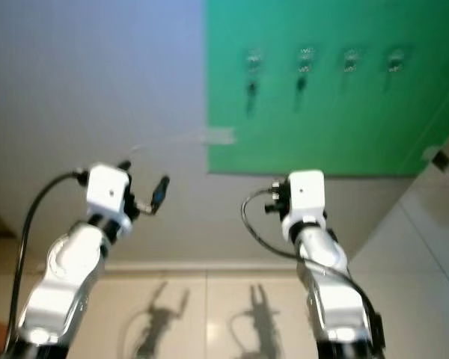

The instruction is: Hang keys on a hook

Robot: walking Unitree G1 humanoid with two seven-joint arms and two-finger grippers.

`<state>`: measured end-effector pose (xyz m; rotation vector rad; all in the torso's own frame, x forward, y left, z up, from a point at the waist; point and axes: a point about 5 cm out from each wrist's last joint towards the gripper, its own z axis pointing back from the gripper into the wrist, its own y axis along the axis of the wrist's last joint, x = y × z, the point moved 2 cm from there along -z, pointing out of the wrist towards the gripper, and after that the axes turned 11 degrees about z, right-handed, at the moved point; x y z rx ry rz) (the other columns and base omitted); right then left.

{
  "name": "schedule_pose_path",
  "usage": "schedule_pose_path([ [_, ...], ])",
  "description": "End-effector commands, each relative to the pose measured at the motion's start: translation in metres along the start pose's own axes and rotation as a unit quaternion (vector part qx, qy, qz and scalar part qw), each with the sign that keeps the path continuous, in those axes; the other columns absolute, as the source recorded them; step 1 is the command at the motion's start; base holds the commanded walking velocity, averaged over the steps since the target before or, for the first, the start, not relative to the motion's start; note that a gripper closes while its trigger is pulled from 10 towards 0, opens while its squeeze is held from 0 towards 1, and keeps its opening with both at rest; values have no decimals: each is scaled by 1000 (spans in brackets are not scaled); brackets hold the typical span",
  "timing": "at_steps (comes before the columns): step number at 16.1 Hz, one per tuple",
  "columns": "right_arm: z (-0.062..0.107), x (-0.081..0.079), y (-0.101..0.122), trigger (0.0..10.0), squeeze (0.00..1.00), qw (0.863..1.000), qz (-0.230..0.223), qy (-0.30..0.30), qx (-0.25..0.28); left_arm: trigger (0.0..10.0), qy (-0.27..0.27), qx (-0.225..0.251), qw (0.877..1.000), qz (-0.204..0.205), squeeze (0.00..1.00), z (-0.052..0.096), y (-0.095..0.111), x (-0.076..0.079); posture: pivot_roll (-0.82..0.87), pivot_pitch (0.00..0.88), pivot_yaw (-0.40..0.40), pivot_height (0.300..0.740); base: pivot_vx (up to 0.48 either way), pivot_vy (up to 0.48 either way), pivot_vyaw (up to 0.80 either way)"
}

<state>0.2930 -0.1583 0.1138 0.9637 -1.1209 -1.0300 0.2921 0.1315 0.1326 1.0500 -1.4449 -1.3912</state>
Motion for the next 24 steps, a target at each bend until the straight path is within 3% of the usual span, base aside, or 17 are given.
schedule_pose_path([
  [1,-1,3,4,10000,0,1000,2,-5,4,10000,0,2,1000,5,0,0,3,-2,-43,0,-14,718,0,0,-800],
  [14,1,5,2,10000,0,1000,7,-7,-17,10000,-7,-4,1000,-2,0,-5,0,-3,-56,0,-10,718,0,0,-62],
  [24,0,9,4,10000,0,1000,3,-17,-19,10000,-7,-4,1000,-6,0,-8,-3,-4,-58,0,-6,718,0,0,-800],
])
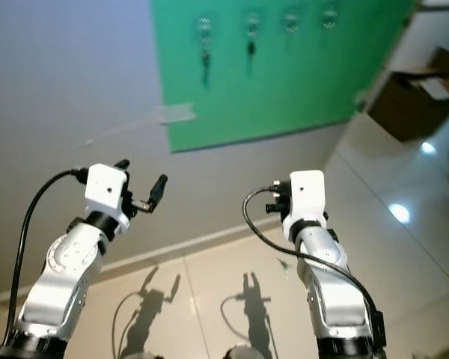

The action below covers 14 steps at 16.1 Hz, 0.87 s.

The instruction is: Hang keys on a hook

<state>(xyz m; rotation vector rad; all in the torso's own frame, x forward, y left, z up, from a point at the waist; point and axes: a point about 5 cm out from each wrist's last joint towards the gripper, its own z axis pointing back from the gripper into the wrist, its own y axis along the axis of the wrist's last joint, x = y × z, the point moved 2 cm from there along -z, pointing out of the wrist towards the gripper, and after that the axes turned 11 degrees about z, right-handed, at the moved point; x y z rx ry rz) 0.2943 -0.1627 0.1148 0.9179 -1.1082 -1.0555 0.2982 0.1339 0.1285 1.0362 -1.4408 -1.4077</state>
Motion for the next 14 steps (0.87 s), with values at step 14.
schedule_pose_path([
  [14,1,4,3,10000,0,1000,1,-14,0,10000,-2,1,1000,-20,0,-3,1,0,-56,0,-2,718,0,-69,-571],
])
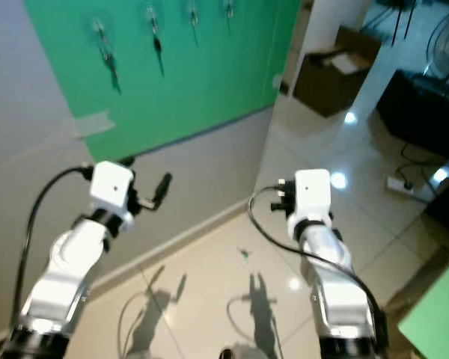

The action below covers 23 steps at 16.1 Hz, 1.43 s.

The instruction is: Hang keys on a hook

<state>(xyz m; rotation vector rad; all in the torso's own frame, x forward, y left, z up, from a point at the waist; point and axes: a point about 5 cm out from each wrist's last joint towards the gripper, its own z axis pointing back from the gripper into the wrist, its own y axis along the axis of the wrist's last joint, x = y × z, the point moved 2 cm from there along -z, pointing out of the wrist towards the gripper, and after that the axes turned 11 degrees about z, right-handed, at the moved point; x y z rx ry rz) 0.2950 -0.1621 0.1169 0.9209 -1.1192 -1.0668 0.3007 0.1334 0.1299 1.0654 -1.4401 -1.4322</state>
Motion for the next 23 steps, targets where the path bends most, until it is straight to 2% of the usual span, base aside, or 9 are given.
schedule_pose_path([
  [1,1,3,1,10000,0,1000,5,-7,-1,10000,2,-1,1000,-4,0,0,1,0,-56,0,-2,718,0,0,-800],
  [5,1,3,2,10000,0,1000,6,-6,0,10000,5,3,1000,-8,0,0,2,-1,-56,0,-2,718,0,0,-800],
  [10,4,11,-2,10000,0,1000,10,-28,-10,10000,9,-10,1000,-10,0,-1,-2,-2,-71,0,11,718,0,0,-800],
  [13,6,18,-11,10000,0,998,25,-47,-21,10000,39,-8,999,-17,0,3,-7,-14,-64,0,0,718,0,0,-800],
  [16,5,16,-15,10000,0,999,23,-41,-25,10000,41,-8,999,-6,0,7,-7,-18,-54,0,-14,718,0,0,-800],
  [23,-1,9,-12,10000,0,999,35,-27,-12,10000,32,-17,999,0,0,13,-11,-19,-40,0,-25,718,215,0,-114],
])
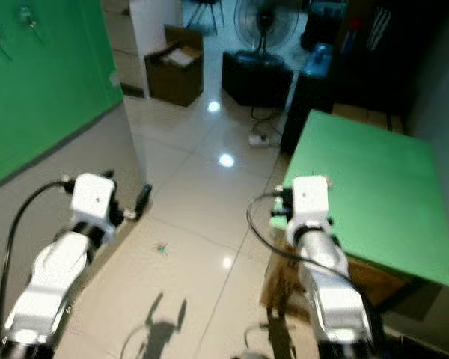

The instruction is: Hang keys on a hook

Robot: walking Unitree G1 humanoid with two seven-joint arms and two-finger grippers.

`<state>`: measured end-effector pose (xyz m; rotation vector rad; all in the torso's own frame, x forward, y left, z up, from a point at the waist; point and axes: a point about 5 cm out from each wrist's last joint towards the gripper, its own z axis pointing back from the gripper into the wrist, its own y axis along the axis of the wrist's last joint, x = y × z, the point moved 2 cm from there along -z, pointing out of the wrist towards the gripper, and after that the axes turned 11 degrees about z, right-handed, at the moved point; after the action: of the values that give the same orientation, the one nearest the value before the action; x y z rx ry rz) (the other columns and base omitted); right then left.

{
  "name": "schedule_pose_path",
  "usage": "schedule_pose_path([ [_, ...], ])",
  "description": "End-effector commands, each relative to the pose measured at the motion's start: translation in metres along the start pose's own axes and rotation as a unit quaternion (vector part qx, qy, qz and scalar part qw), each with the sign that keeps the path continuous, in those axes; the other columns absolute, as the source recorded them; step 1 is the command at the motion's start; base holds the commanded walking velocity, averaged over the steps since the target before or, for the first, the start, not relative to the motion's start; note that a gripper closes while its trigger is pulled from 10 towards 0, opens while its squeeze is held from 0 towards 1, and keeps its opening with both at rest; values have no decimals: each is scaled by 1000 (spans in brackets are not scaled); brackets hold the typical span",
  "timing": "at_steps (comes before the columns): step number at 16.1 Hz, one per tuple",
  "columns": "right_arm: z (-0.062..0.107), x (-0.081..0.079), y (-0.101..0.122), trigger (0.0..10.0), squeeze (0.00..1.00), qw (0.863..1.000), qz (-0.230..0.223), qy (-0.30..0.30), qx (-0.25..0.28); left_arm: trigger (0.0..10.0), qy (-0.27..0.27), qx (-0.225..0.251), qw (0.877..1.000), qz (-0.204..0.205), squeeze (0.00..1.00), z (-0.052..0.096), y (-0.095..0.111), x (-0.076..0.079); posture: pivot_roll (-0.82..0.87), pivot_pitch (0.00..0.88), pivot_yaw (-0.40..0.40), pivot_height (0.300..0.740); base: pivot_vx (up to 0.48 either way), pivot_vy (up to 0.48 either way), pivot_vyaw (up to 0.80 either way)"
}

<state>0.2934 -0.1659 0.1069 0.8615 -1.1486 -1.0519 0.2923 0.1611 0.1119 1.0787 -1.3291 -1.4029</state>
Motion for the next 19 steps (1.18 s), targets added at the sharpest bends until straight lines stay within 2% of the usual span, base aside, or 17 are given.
schedule_pose_path([
  [1,-1,8,-2,10000,0,1000,13,-15,-2,10000,-14,11,1000,2,0,-2,7,5,-41,0,-24,718,349,0,-800],
  [10,1,14,-2,10000,0,1000,12,-25,1,10000,-26,10,1000,4,0,-7,8,9,-54,0,-11,718,358,0,-800],
  [12,1,15,-3,10000,0,999,27,-29,0,10000,-27,10,1000,3,0,-8,8,9,-63,0,-4,718,358,0,-700],
  [14,1,14,-2,10000,0,999,50,-20,3,10000,-29,9,1000,1,0,-9,8,9,-68,0,-1,718,360,0,0],
  [19,1,14,-1,10000,0,999,46,-3,9,10000,-30,8,1000,0,0,-11,7,10,-70,0,-2,718,354,0,0],
])
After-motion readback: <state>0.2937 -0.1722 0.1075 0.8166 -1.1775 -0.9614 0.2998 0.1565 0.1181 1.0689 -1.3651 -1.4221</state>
